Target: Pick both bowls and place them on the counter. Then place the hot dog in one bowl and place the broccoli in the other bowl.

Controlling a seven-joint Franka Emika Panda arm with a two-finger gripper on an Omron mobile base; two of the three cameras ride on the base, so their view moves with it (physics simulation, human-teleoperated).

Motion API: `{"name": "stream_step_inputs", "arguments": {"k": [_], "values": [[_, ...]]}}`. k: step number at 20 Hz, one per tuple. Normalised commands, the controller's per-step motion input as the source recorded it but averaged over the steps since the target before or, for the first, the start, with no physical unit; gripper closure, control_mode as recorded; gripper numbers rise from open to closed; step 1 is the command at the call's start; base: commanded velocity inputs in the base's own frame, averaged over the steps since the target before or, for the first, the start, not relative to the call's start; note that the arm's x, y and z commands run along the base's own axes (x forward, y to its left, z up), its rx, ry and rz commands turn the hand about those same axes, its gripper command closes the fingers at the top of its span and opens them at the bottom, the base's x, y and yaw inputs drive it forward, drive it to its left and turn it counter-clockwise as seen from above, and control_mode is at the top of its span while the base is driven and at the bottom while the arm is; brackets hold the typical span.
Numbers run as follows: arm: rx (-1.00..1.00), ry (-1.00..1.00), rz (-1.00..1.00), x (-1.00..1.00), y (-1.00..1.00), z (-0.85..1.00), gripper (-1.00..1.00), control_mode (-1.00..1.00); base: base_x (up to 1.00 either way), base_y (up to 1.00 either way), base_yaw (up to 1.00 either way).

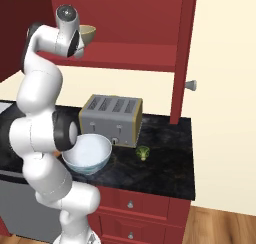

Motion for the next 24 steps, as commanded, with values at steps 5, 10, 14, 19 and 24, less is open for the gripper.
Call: {"name": "stream_step_inputs", "arguments": {"k": [5, 10, 14, 19, 24], "values": [[0.00, 0.05, 0.00, 0.18, 0.10, -0.05, -1.00, -1.00, 0.00, 0.00, 0.00], [0.00, 0.02, 0.00, 0.16, 0.04, 0.00, -1.00, -1.00, 0.00, 0.00, 0.00], [0.00, 0.02, 0.00, 0.13, 0.05, -0.02, 1.00, -1.00, 0.00, 0.00, 0.00], [-0.01, 0.04, 0.00, 0.05, 0.08, -0.06, 1.00, -1.00, 0.00, 0.00, 0.00], [0.00, 0.00, 0.00, 0.00, 0.00, -0.05, 1.00, -1.00, 0.00, 0.00, 0.00]]}}
